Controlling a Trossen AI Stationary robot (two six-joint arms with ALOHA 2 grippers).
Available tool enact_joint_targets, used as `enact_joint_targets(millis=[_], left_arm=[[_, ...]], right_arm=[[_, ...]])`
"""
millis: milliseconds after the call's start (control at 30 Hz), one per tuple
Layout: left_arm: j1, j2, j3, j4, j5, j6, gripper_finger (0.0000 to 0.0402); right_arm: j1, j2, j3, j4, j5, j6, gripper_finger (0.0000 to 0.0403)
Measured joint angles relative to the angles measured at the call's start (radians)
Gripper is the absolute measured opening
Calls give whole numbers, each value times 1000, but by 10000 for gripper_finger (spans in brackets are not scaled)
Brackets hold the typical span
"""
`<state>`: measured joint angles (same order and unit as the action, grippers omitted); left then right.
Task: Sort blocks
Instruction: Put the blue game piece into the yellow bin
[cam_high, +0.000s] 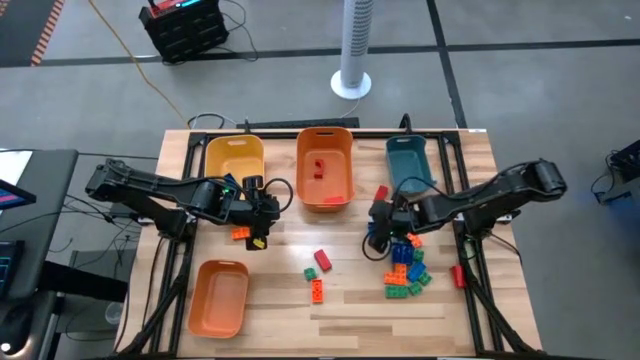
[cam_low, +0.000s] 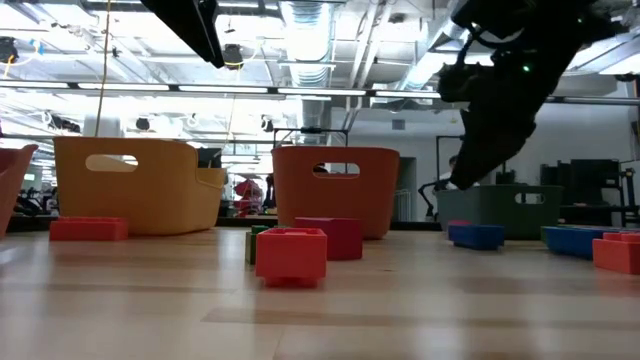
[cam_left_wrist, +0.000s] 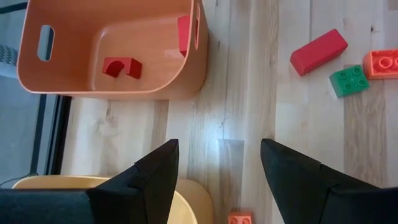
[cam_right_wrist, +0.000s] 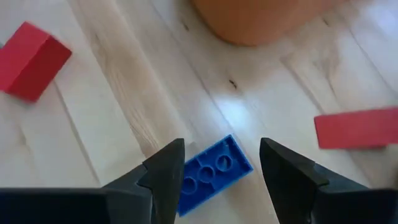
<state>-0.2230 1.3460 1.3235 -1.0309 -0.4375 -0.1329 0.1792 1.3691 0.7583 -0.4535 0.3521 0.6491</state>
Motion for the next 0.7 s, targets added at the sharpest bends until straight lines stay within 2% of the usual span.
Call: enact_joint_targets(millis=[167, 333, 533, 700], left_arm=[[0, 0, 0, -1, 0, 0, 221], [0, 0, 0, -2, 0, -4, 221], [0, 0, 0, -8, 15, -22, 221], [0, 0, 0, -11, 15, -40, 221]], right_arm=[[56, 118, 76, -102, 18, 143, 223], [118, 222, 155, -223, 122, 238, 224], [133, 240, 159, -206, 148, 291, 232], [133, 240, 95, -142, 177, 350, 232]])
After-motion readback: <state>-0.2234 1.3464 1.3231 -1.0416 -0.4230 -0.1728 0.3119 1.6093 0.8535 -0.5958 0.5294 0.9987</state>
